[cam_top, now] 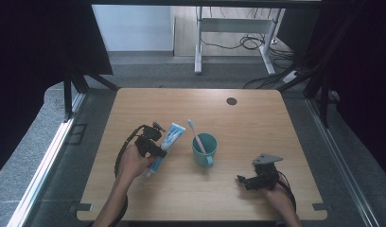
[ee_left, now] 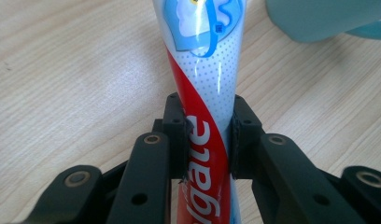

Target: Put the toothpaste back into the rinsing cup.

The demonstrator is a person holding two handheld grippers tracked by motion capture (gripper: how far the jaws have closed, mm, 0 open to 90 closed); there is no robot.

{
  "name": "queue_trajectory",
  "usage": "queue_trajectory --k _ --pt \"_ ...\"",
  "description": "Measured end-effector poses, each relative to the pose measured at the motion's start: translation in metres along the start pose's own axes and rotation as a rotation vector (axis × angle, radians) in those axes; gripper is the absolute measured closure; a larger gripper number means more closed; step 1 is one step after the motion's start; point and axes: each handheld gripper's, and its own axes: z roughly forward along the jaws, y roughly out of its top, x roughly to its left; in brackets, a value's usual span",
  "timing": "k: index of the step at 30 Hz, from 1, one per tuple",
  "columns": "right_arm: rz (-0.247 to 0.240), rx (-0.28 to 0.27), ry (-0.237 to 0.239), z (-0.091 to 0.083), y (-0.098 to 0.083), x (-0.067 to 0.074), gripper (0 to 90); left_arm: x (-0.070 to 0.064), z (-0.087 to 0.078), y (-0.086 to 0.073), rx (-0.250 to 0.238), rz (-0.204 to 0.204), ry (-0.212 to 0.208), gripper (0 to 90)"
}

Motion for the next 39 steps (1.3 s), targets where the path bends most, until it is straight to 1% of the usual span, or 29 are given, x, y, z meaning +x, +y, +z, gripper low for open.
queue_trajectory --k 7,8,13,19,22,27,33,39 --pt "0.0 0.0 0.0 0.0 0.0 0.0 2.2 0.0 -0.01 -0.007 -0.064 0.022 0.017 73.0" --pt "0.0 0.0 0.0 0.0 0.0 0.0 2.2 0.0 -0.011 -0.008 -0.073 0.02 0.019 73.0" --pt "0.0 0.0 0.0 0.0 0.0 0.0 2.2 0.003 -0.017 -0.014 -0.121 0.027 0.011 73.0" --pt "0.001 0.0 0.0 0.0 0.0 0.0 2.2 0.004 -0.026 -0.022 -0.19 0.032 0.007 73.1" --pt "0.001 0.0 0.0 0.0 0.0 0.0 2.2 0.004 -0.031 -0.026 -0.222 0.043 -0.005 73.1" --pt "-0.001 0.0 0.001 0.0 0.0 0.0 2.2 0.001 -0.036 -0.032 -0.275 0.073 -0.024 73.1" --pt "-0.001 0.0 0.001 0.0 0.0 0.0 2.2 -0.005 -0.042 -0.036 -0.324 0.107 -0.038 73.1" --pt "-0.002 0.0 0.001 0.0 0.0 0.0 2.2 -0.01 -0.047 -0.038 -0.378 0.132 -0.066 73.1"
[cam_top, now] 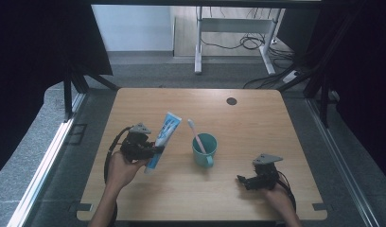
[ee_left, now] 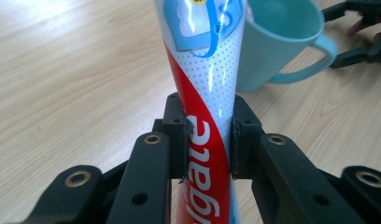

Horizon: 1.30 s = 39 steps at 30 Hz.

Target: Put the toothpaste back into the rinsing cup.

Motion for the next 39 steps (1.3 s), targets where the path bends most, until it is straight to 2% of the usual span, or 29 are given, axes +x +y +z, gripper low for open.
queue_trajectory --k 8,24,31,39 --pt "0.002 -0.001 -0.001 0.0 0.0 0.0 2.2 -0.008 -0.002 0.006 -0.05 0.025 -0.029 73.1" --pt "0.002 0.001 0.001 0.0 0.0 0.0 2.3 -0.025 0.005 0.025 -0.117 0.07 -0.065 73.2" --pt "0.001 0.003 0.0 0.0 0.0 0.0 2.2 -0.031 0.009 0.033 -0.157 0.073 -0.085 73.2" --pt "0.001 0.001 0.0 0.0 0.0 0.0 2.2 -0.037 0.018 0.043 -0.181 0.079 -0.094 73.2"
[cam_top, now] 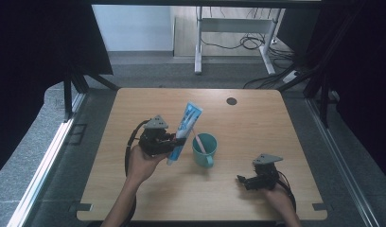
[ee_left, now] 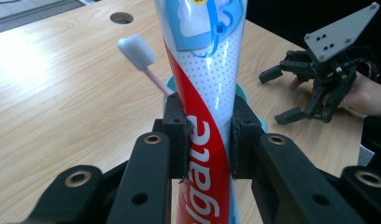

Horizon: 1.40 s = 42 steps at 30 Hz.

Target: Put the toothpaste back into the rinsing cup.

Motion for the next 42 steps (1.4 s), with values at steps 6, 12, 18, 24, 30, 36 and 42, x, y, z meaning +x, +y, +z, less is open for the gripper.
queue_trajectory --k 6,12,18,24,30,36,42 --pt "0.0 -0.002 -0.001 0.0 0.0 0.0 2.2 -0.003 0.009 0.006 -0.008 0.007 -0.006 73.3" --pt "0.001 -0.001 -0.001 0.0 0.0 0.0 2.2 -0.005 0.018 0.012 -0.017 0.011 -0.004 73.2" --pt "0.001 -0.001 -0.001 0.0 0.0 0.0 2.2 -0.007 0.026 0.019 -0.033 0.014 0.0 73.3" --pt "0.001 -0.001 -0.001 0.0 0.0 0.0 2.2 -0.01 0.033 0.028 -0.055 0.019 0.012 73.3" --pt "0.001 -0.001 -0.001 0.0 0.0 0.0 2.2 -0.013 0.04 0.036 -0.073 0.023 0.014 73.4" --pt "0.001 -0.001 -0.001 0.0 0.0 0.0 2.2 -0.016 0.049 0.042 -0.087 0.028 0.022 73.4" --pt "-0.001 -0.002 -0.002 0.0 0.0 0.0 2.2 -0.018 0.059 0.045 -0.093 0.036 0.031 73.3"
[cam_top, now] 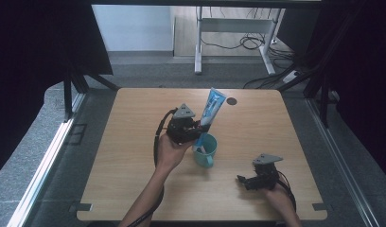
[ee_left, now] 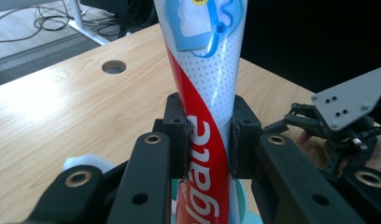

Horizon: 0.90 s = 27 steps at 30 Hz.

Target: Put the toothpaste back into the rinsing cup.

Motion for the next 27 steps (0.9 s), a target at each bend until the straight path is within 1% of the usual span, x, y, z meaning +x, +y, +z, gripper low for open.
queue_trajectory --k 8,15,27 --pt "-0.001 0.0 0.0 0.0 0.0 0.0 2.2 -0.002 0.011 -0.001 -0.012 0.014 0.022 73.4" --pt "0.0 0.0 0.002 0.0 0.0 0.0 2.2 -0.001 0.019 -0.005 -0.025 0.006 0.019 73.3" --pt "0.001 0.0 0.001 0.0 0.0 0.0 2.2 -0.004 0.028 -0.018 -0.028 0.016 0.024 73.2"
